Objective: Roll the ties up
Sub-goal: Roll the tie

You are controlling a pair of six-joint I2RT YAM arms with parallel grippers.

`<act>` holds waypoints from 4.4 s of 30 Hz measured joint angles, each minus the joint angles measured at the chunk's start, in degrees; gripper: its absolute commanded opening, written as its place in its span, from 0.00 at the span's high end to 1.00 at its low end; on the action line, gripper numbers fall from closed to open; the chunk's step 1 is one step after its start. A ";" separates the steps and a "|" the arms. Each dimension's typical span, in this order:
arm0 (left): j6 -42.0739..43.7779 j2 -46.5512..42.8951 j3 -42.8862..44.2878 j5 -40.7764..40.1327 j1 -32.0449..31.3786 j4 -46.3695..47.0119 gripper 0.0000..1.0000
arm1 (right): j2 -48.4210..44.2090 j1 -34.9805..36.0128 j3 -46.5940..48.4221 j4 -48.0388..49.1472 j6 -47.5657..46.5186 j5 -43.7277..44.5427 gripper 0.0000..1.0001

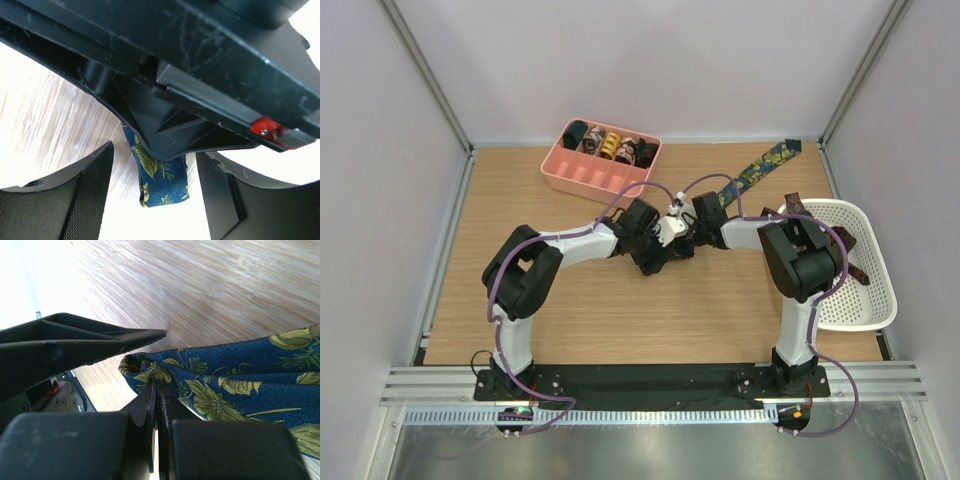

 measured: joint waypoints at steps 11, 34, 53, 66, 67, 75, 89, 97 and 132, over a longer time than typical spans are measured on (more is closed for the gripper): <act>1.31 0.09 -0.35 0.98 0.00 0.92 0.71 | 0.13 -0.04 0.15 0.39 0.00 0.37 0.96; -6.10 1.62 3.04 0.76 0.02 -3.04 0.76 | -29.88 -0.35 -18.10 1.03 -1.60 19.43 0.73; -8.55 3.91 8.85 0.85 0.00 -12.48 0.76 | -31.06 43.82 -15.58 -4.72 -24.85 59.80 0.71; -9.81 5.75 12.79 1.44 0.00 -18.53 0.76 | -0.46 49.00 11.21 -23.54 -32.72 81.94 0.55; -9.84 5.81 12.90 1.49 0.00 -18.73 0.76 | 1.29 49.03 12.98 -25.03 -33.00 83.30 0.53; -11.30 7.02 14.69 2.56 0.00 -20.52 0.76 | 12.26 49.62 23.67 -33.88 -35.87 94.27 0.48; -14.01 8.17 16.33 3.45 0.00 -22.32 0.76 | 16.00 48.30 24.74 -35.69 -37.64 101.81 0.48; -14.29 8.35 16.61 3.76 0.00 -22.75 0.76 | 17.68 47.50 25.44 -36.35 -37.57 104.41 0.48; -15.15 10.47 21.00 2.69 -0.52 -28.61 0.68 | 23.34 46.95 28.94 -42.42 -31.63 109.53 0.97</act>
